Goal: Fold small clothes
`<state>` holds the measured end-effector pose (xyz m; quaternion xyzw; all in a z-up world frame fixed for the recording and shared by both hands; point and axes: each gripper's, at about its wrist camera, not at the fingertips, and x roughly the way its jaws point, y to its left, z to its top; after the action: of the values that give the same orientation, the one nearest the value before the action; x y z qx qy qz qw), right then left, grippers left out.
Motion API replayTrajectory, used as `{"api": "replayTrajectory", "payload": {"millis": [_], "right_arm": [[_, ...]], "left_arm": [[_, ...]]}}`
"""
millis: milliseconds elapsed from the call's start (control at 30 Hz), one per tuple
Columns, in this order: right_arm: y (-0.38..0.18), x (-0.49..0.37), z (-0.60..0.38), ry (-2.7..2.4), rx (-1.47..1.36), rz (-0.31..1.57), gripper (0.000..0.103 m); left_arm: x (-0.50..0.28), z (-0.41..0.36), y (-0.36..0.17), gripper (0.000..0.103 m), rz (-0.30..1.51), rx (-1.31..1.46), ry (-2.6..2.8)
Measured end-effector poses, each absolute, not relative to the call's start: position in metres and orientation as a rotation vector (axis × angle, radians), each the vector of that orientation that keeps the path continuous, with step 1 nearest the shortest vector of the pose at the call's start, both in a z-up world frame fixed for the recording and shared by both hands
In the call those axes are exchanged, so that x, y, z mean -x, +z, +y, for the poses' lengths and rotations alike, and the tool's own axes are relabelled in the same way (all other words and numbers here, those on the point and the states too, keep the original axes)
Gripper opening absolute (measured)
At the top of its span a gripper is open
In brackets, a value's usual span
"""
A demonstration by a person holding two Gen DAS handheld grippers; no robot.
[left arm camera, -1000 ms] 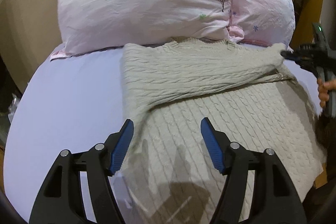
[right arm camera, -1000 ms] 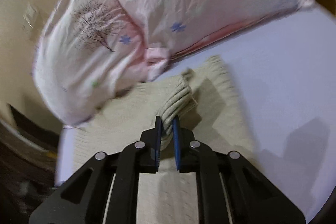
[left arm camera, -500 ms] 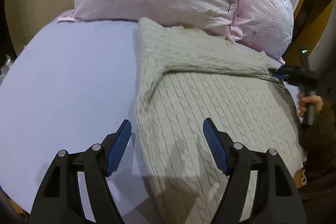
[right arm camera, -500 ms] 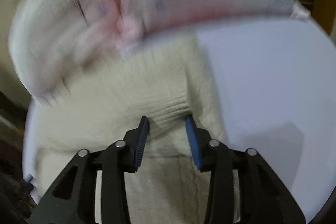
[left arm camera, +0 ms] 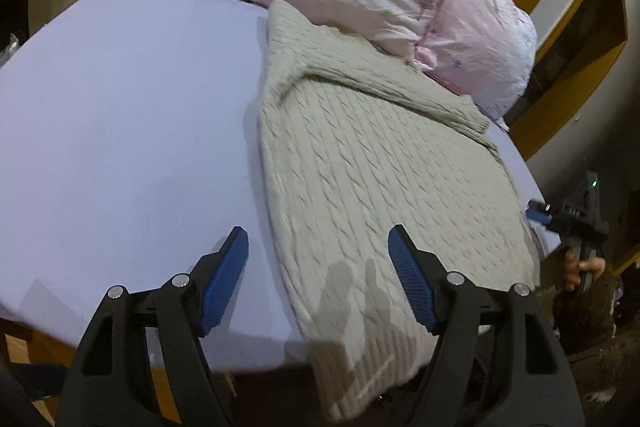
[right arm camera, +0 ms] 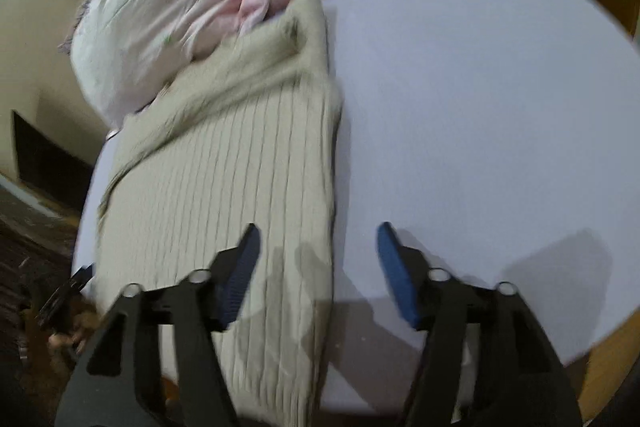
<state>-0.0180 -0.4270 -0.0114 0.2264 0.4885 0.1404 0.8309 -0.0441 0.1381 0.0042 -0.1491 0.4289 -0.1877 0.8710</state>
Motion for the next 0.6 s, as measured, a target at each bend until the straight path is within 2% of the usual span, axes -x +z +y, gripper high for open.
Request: {"api": "replayTrajectory", "payload": {"millis": [67, 133, 167, 200, 233, 267, 300, 367, 600], "right_arm": [[-0.021, 0.038, -0.42, 0.433, -0.569, 1.056, 0.048], [-0.031, 0.055, -0.413, 0.551, -0.639, 1.051, 0.046], [-0.033, 0.06, -0.413, 0.569, -0.654, 1.044, 0.046], [-0.037, 0.063, -0.411, 0.604, -0.69, 1.045, 0.035], [-0.045, 0.063, -0.41, 0.641, -0.739, 1.059, 0.026], [-0.049, 0.061, -0.408, 0.657, -0.766, 1.064, 0.009], [-0.052, 0.06, -0.408, 0.67, -0.787, 1.059, 0.009], [-0.048, 0.054, -0.409, 0.696, -0.818, 1.022, 0.008], [0.009, 0.03, -0.426, 0.748, -0.876, 0.781, 0.007]], "left_arm": [[0.055, 0.133, 0.004, 0.073, 0.896, 0.326, -0.423], [0.068, 0.129, 0.003, 0.072, 0.893, 0.342, -0.449], [0.074, 0.127, 0.003, 0.068, 0.89, 0.343, -0.449], [0.077, 0.125, 0.002, 0.064, 0.89, 0.342, -0.444], [0.081, 0.124, 0.002, 0.055, 0.894, 0.343, -0.439], [0.083, 0.124, 0.001, 0.044, 0.899, 0.345, -0.431], [0.084, 0.123, -0.001, 0.037, 0.911, 0.351, -0.428], [0.083, 0.124, -0.003, 0.014, 0.931, 0.35, -0.415], [0.068, 0.12, 0.006, 0.009, 0.946, 0.317, -0.467]]}}
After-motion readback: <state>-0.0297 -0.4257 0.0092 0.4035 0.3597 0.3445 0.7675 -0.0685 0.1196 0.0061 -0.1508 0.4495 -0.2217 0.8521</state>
